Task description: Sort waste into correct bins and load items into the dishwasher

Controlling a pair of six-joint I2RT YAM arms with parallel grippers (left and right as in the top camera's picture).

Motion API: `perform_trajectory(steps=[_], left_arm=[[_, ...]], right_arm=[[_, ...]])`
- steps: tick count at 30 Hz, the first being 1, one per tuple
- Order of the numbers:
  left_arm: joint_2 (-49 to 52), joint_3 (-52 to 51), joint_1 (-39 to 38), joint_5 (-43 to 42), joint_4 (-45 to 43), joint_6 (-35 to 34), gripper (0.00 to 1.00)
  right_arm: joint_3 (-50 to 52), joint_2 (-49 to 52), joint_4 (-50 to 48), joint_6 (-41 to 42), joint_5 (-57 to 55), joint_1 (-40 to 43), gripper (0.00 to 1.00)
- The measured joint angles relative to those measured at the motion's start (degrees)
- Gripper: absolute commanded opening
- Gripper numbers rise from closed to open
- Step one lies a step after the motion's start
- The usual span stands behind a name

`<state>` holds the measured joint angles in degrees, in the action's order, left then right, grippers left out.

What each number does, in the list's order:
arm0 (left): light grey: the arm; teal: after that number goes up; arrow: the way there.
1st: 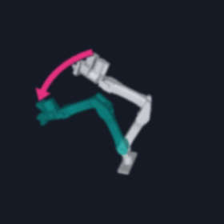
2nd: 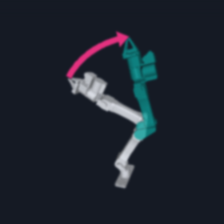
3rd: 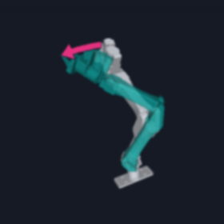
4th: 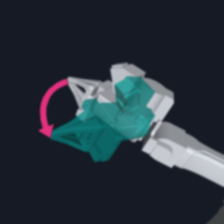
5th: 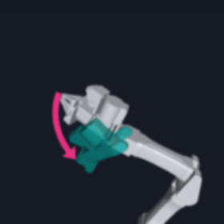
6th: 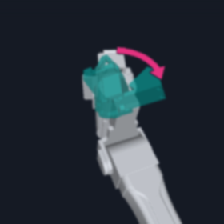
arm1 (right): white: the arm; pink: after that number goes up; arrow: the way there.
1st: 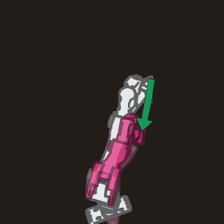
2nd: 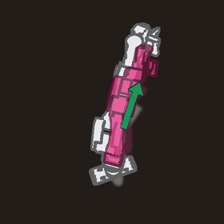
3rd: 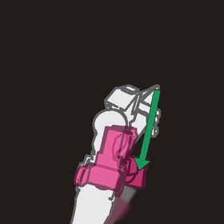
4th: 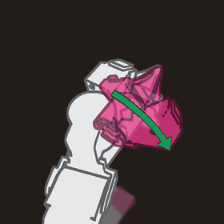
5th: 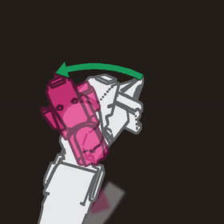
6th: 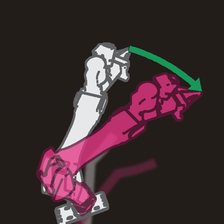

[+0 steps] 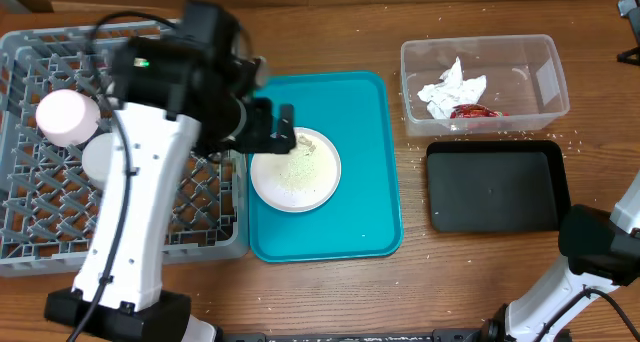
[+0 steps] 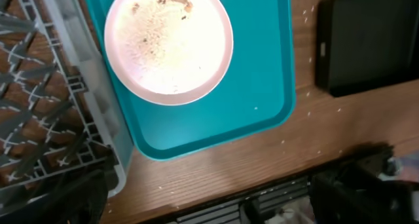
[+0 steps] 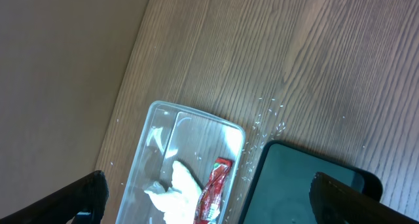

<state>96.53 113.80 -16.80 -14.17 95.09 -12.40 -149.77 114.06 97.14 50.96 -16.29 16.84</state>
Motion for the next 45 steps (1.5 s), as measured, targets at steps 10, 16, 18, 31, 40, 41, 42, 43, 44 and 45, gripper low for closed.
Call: perform_trajectory(steps=[10, 16, 18, 31, 40, 41, 42, 43, 44, 45], left_arm=[[-0.04, -5.33, -12.87, 12.76, -8.76, -12.48, 1.0], [-0.02, -5.95, -14.45, 9.6, -12.5, -15.78, 1.0], [0.2, -5.95, -15.19, 8.61, -13.49, -16.22, 0.95], [13.25, -6.05, -19.28, 8.44, -15.02, -19.39, 0.6], [18.03, -6.51, -19.5, 9.18, -14.6, -19.43, 0.6], [18.03, -6.43, -19.32, 9.75, -13.97, -19.43, 0.6], [18.03, -6.25, -19.08, 10.32, -13.05, -19.43, 0.6], [18.03, -5.88, -18.69, 11.04, -11.78, -19.43, 0.61], [18.03, -5.07, -18.03, 11.96, -10.01, -19.43, 0.61], [18.03, -3.56, -16.98, 13.35, -7.82, -19.43, 0.62]], right_arm=[[0.0, 0.0, 0.04, -0.04, 0.02, 0.0, 1.0], [0.0, 0.0, -0.04, 0.0, 0.0, 0.0, 1.0], [0.0, 0.0, -0.04, -0.02, 0.02, 0.0, 1.0], [0.0, 0.0, -0.04, 0.0, 0.02, 0.0, 1.0], [0.0, 0.0, 0.0, 0.0, 0.02, 0.0, 1.0], [0.0, 0.0, -0.02, -0.02, 0.02, 0.0, 1.0], [0.0, 0.0, -0.02, -0.02, 0.02, 0.0, 1.0], [0.0, 0.0, -0.02, -0.02, 0.02, 0.0, 1.0], [0.0, 0.0, 0.0, 0.0, 0.02, 0.0, 1.0], [0.0, 0.0, -0.02, 0.0, 0.04, 0.0, 1.0]])
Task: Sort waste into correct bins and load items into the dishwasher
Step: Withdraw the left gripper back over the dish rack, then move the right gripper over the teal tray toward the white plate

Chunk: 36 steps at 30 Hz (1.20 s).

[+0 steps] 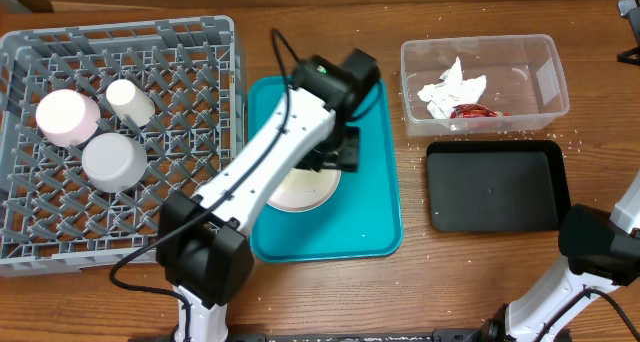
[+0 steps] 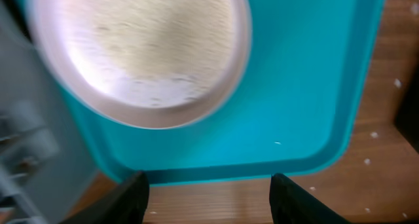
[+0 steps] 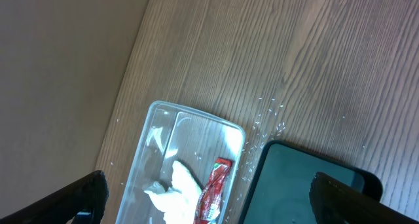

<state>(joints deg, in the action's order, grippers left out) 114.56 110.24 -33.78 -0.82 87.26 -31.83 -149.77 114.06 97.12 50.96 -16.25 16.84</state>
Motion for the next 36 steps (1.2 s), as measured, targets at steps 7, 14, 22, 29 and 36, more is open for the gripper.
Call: perform_trajectory(steps=[7, 14, 22, 29, 36], left_arm=[[-0.11, 9.88, 13.55, 7.58, 8.98, -0.92, 0.71], [-0.13, 11.19, 30.05, 10.27, 9.22, -1.29, 1.0], [-0.13, 11.19, 40.72, 10.54, 9.27, -1.29, 1.0], [-0.13, 11.19, 44.57, 10.56, 8.81, -1.25, 1.0], [-0.13, 11.19, 46.97, 10.54, 7.08, -1.27, 1.0]], right_arm=[[0.0, 0.0, 0.02, -0.02, -0.04, 0.0, 1.0], [0.0, 0.0, 0.0, -0.02, 0.0, 0.0, 1.0], [0.0, 0.0, -1.36, 0.02, 2.8, 0.0, 1.0], [0.0, 0.0, -1.99, 0.0, 13.75, 0.0, 1.0], [0.02, 0.0, -0.13, -2.75, 26.56, -1.42, 1.0]])
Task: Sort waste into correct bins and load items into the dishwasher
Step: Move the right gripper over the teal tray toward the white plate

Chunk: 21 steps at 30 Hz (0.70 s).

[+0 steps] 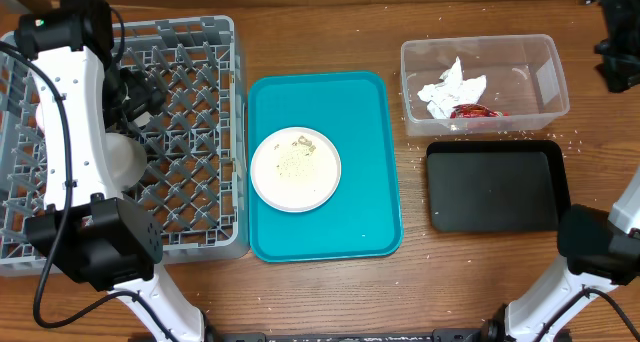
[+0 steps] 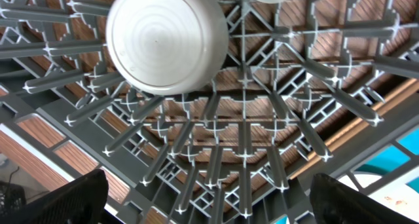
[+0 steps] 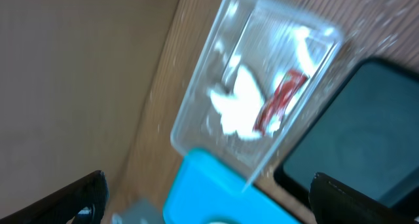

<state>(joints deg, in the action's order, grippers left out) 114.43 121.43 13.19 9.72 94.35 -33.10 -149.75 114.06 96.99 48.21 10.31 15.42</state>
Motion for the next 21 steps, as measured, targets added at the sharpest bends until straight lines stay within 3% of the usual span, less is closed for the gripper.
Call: perform_trajectory(steps=[9, 21], left_arm=[[0.0, 0.0, 0.35, 0.0, -0.04, 0.0, 1.0], [0.0, 0.0, 0.35, -1.16, -0.04, 0.0, 1.0]], right_arm=[[1.03, 0.07, 0.11, -12.07, 2.49, -16.41, 1.0], [11.93, 0.55, -4.11, -14.6, -5.55, -35.78, 1.0]])
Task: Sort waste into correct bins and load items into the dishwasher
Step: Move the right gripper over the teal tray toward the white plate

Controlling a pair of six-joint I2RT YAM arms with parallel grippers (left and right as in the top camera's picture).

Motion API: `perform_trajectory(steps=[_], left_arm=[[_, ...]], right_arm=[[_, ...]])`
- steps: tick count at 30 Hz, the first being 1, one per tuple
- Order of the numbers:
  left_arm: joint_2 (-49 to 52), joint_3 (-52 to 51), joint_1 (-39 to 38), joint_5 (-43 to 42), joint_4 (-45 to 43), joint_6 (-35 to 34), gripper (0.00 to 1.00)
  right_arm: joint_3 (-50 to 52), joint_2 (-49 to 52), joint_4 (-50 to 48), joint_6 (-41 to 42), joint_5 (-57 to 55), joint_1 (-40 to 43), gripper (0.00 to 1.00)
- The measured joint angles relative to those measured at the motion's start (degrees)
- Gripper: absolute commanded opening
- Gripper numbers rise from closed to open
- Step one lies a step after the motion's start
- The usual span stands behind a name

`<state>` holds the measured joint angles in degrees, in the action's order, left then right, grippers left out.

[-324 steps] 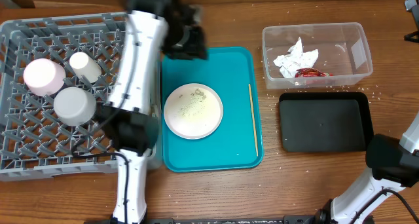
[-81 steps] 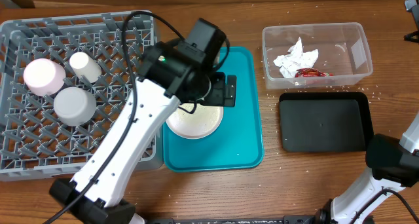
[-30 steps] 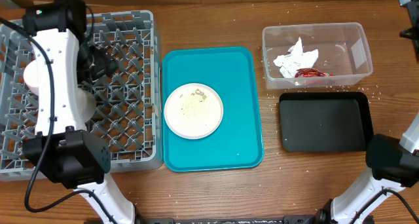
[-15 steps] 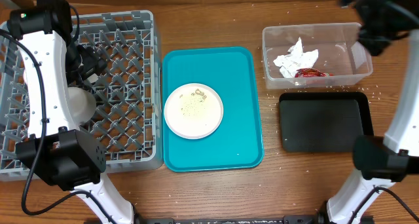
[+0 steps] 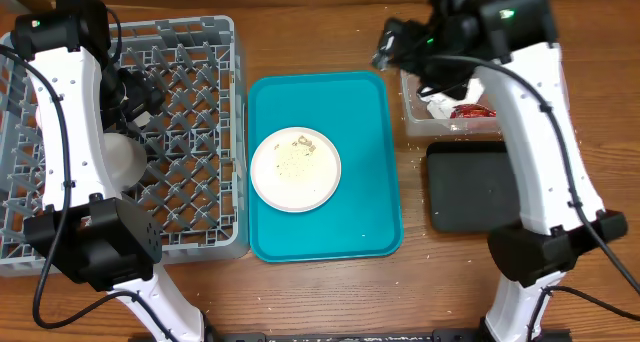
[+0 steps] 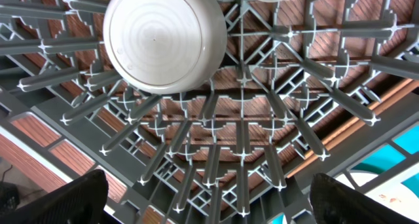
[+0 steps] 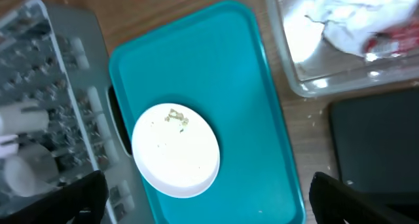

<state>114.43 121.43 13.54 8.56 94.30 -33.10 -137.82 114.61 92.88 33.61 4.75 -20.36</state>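
Observation:
A white plate [image 5: 295, 169] with crumbs lies on the teal tray [image 5: 370, 212]; the right wrist view also shows the plate [image 7: 175, 150]. My right gripper [image 5: 398, 44] hangs open high above the tray's far right corner, its fingertips [image 7: 72, 201] wide apart and nothing between them. My left gripper [image 5: 140, 90] is open over the grey dish rack [image 5: 190, 132], just past an upturned white bowl [image 6: 163, 37] that rests on the rack tines. The clear bin [image 7: 308, 80] holds crumpled tissue [image 7: 350, 24] and a red packet [image 7: 386, 44].
A black bin [image 5: 495, 187] stands in front of the clear bin, at the right. The dish rack [image 7: 46, 119] fills the left side, with a white cup [image 7: 26, 116] in it. Rice grains are scattered on the wood near the bins.
My right arm has moved from the far right edge to above the tray's far right corner, so its camera now looks down on the plate. The left gripper has hardly moved.
My left gripper was open at the plate's left edge, then over the plate, with the right arm parked at the far right. Then the left gripper was open over the rack with nothing in it. The plate has stayed on the tray throughout.

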Motion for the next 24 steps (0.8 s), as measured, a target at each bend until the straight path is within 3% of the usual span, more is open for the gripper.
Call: perform_trajectory(steps=[9, 14, 24], left_arm=[[0.0, 0.0, 0.0, -0.42, 0.0, 0.0, 1.0], [0.0, 0.0, 0.0, -0.42, -0.02, 0.0, 1.0], [0.0, 0.0, 0.0, -0.44, -0.02, 0.0, 1.0]], right_arm=[[10.75, 0.76, -4.26, -0.44, -0.11, -5.68, 0.95], [16.13, 0.76, -8.22, -0.57, -0.31, -6.21, 0.82], [26.75, 0.81, -12.24, -0.59, -0.35, -6.69, 0.82]])
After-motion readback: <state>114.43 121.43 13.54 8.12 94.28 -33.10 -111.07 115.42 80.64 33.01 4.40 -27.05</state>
